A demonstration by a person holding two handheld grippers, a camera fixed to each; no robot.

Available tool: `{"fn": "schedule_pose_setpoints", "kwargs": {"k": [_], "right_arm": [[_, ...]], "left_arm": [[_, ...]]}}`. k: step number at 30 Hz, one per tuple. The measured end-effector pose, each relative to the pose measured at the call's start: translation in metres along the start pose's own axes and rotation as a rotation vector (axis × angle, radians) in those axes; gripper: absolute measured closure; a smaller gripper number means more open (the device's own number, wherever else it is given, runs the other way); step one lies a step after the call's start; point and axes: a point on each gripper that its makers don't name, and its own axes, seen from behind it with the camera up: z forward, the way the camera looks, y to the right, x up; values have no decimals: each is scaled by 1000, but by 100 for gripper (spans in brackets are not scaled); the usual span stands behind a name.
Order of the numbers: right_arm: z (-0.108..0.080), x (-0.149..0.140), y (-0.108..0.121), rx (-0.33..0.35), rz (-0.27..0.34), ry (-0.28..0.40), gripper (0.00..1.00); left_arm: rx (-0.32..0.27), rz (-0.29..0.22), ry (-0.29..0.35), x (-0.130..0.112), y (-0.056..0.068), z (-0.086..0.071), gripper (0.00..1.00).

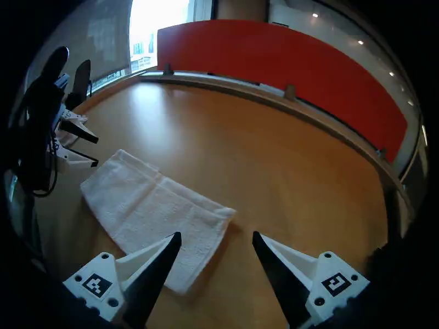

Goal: Fold towel

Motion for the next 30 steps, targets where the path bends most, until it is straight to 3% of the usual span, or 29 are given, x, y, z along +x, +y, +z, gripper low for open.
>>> {"fn": "schedule_pose_setpoints", "kwargs": {"k": [20,30], "right_arm": [[-54,-28,-21,-12,35,15,0],[-59,-37,-28,-3,38,14,0]], "left_arm": [[10,-91,-7,-52,17,-51,9],[23,-117,-2,-63,19,-61,9]]}}
